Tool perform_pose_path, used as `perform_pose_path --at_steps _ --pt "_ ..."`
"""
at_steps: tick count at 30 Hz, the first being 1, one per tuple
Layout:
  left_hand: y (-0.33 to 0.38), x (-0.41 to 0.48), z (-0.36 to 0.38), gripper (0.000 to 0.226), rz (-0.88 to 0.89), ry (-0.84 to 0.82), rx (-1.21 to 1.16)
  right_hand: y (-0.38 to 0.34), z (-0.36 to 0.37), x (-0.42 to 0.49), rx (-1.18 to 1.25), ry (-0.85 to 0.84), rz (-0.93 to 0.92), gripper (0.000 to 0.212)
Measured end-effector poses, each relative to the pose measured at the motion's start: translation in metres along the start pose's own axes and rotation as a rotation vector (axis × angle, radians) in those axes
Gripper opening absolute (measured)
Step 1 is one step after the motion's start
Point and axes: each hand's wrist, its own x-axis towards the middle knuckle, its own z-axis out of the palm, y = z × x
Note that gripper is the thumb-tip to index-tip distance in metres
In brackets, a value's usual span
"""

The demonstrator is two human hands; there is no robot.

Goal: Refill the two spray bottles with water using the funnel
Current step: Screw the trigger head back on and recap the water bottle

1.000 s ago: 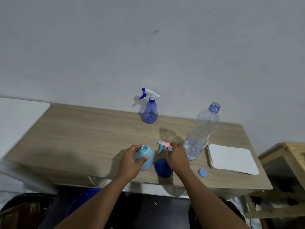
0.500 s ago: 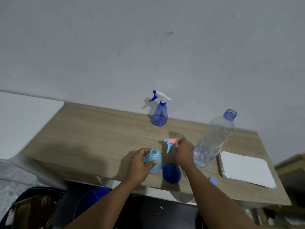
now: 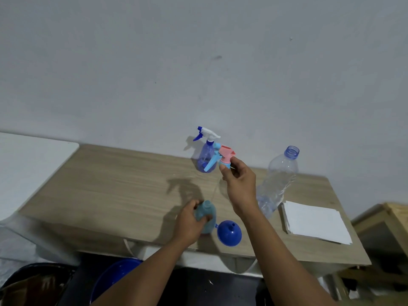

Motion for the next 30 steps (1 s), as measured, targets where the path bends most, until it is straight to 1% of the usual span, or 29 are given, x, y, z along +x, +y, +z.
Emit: perform_pose_path --at_steps 6,12,15,18,21,23,25,30 --pt "0.000 0.000 0.000 0.048 -0.005 0.008 -0.001 0.013 0.005 -0.012 -0.087 -0.015 -0.079 0.026" --pt "-0.003 -0.007 0.005 0.044 0.016 0.026 -0.077 0.068 0.007 -0.036 -0.218 -0.052 -0.023 0.021" --pt "-0.013 -0.014 0.015 0.050 0.030 0.018 -0.099 0.091 0.010 -0.049 -0.283 -0.037 0.005 0.021" --pt "-0.037 -0.009 0.028 0.052 0.032 0.015 -0.096 0.095 0.013 -0.057 -0.286 0.010 0.007 0.020" --pt "-0.029 -0.012 0.025 0.046 0.008 0.025 -0.066 0.096 0.011 -0.060 -0.264 0.004 0.008 0.023" --pt "-0.020 -0.016 0.021 0.043 0.028 0.031 -0.021 0.097 0.010 -0.060 -0.255 0.000 0.015 0.024" --pt "-0.018 -0.017 0.019 0.041 0.033 0.029 -0.027 0.101 0.007 -0.060 -0.261 -0.017 0.022 0.022" --pt "-0.015 -0.015 0.015 0.044 0.092 0.025 -0.041 0.100 0.011 -0.051 -0.270 -0.017 0.030 0.027"
